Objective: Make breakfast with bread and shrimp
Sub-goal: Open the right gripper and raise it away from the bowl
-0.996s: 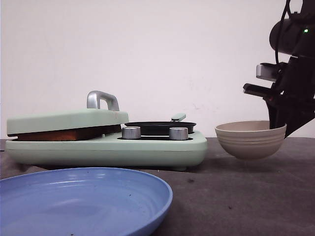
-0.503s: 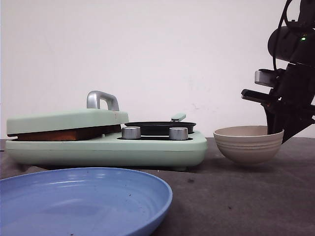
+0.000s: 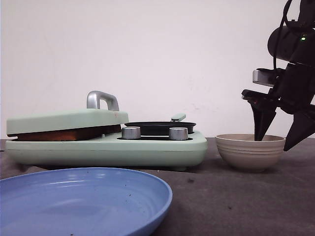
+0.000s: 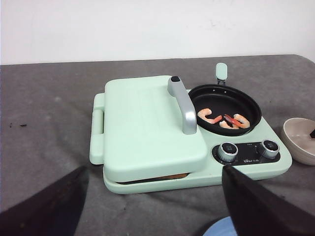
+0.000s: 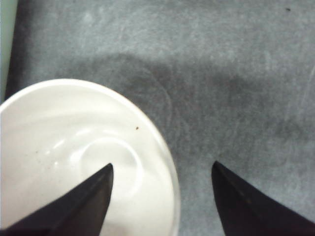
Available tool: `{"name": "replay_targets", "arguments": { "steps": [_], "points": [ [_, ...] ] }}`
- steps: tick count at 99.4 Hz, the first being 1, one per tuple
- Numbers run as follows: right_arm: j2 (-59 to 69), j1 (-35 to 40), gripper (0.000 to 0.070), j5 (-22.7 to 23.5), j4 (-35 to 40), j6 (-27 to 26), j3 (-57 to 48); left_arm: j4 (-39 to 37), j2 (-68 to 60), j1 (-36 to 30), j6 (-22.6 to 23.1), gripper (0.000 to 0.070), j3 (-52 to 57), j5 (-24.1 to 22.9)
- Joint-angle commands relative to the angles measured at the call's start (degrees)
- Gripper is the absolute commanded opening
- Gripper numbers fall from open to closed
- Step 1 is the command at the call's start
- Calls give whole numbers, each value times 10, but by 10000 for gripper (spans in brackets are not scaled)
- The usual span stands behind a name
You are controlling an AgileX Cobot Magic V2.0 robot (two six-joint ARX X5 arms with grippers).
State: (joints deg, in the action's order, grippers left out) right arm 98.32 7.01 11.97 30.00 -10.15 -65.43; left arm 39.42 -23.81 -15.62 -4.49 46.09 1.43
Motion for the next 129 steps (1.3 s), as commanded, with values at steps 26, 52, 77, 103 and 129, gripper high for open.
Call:
{"name": "replay_targets", "arguments": {
  "steps": [26,52,77,103,129],
  "points": [
    [-117,-5,404,3,-7,16,-10,-6,-1,-2,-3,470,3,0],
    [-247,-5,403,44,-9,15,-10,-5,-1,-2,-10,336,3,0],
    [-344,1,6,122,-8,16,-10,-9,-1,-2,-14,0,3,0],
    [-388,49,4,144,7,40,-10,-17,-1,-2,-20,0,3,0],
    [-426,132,4,113,-16,67,17,-51,7,-2,-56,0,-2,6]
  ]
}}
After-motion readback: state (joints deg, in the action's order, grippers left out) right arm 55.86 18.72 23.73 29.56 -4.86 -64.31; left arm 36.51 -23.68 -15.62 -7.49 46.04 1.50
